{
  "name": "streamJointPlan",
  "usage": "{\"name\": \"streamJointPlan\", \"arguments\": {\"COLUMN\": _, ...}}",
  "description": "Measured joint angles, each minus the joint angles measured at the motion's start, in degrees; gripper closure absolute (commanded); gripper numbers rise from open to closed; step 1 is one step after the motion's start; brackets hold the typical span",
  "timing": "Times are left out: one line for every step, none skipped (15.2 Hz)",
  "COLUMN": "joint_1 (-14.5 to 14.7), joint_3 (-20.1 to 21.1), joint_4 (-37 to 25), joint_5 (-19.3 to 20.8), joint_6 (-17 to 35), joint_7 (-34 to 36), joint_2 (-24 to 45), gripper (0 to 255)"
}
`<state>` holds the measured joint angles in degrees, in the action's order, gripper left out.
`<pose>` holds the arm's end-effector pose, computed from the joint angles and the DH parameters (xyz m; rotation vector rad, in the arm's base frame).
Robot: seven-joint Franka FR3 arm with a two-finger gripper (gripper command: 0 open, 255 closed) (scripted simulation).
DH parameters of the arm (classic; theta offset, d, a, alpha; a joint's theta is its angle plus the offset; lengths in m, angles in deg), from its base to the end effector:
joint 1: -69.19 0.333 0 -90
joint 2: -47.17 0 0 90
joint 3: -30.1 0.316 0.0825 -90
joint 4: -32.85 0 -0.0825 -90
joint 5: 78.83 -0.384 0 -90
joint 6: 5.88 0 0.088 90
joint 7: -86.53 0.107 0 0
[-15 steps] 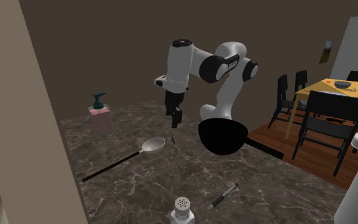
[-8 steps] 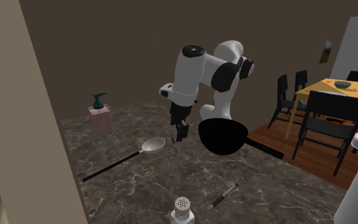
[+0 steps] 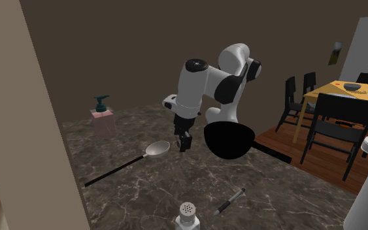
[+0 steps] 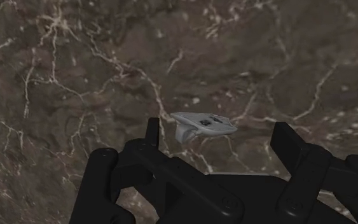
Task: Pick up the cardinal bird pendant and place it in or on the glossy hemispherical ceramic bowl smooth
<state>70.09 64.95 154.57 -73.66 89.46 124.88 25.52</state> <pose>0.3513 0.2749 0.5276 2.8084 -0.1121 0.0834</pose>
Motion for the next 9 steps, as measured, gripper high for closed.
{"name": "streamJointPlan", "arguments": {"joint_1": -0.01, "joint_3": -0.02, "joint_4": 0.05, "joint_5": 0.02, "joint_6": 0.08, "joint_7": -0.02, "joint_2": 0.01, "gripper": 0}}
{"name": "streamJointPlan", "arguments": {"joint_1": -0.02, "joint_3": -0.03, "joint_4": 0.11, "joint_5": 0.03, "joint_6": 0.15, "joint_7": -0.04, "joint_2": 0.01, "gripper": 0}}
{"name": "streamJointPlan", "arguments": {"joint_1": -0.03, "joint_3": -0.04, "joint_4": 0.13, "joint_5": 0.04, "joint_6": 0.18, "joint_7": -0.04, "joint_2": 0.03, "gripper": 0}}
{"name": "streamJointPlan", "arguments": {"joint_1": -0.03, "joint_3": -0.04, "joint_4": 0.14, "joint_5": 0.05, "joint_6": 0.19, "joint_7": -0.04, "joint_2": 0.03, "gripper": 0}}
{"name": "streamJointPlan", "arguments": {"joint_1": -0.03, "joint_3": -0.04, "joint_4": 0.14, "joint_5": 0.05, "joint_6": 0.2, "joint_7": -0.04, "joint_2": 0.04, "gripper": 0}}
{"name": "streamJointPlan", "arguments": {"joint_1": -0.03, "joint_3": -0.04, "joint_4": 0.14, "joint_5": 0.05, "joint_6": 0.2, "joint_7": -0.04, "joint_2": 0.04, "gripper": 255}}
{"name": "streamJointPlan", "arguments": {"joint_1": -0.04, "joint_3": -0.04, "joint_4": 0.14, "joint_5": 0.05, "joint_6": 0.2, "joint_7": -0.04, "joint_2": 0.03, "gripper": 255}}
{"name": "streamJointPlan", "arguments": {"joint_1": -0.04, "joint_3": -0.05, "joint_4": 0.13, "joint_5": 0.06, "joint_6": 0.2, "joint_7": -0.04, "joint_2": 0.03, "gripper": 255}}
{"name": "streamJointPlan", "arguments": {"joint_1": -0.04, "joint_3": -0.05, "joint_4": 0.12, "joint_5": 0.06, "joint_6": 0.2, "joint_7": -0.04, "joint_2": 0.03, "gripper": 255}}
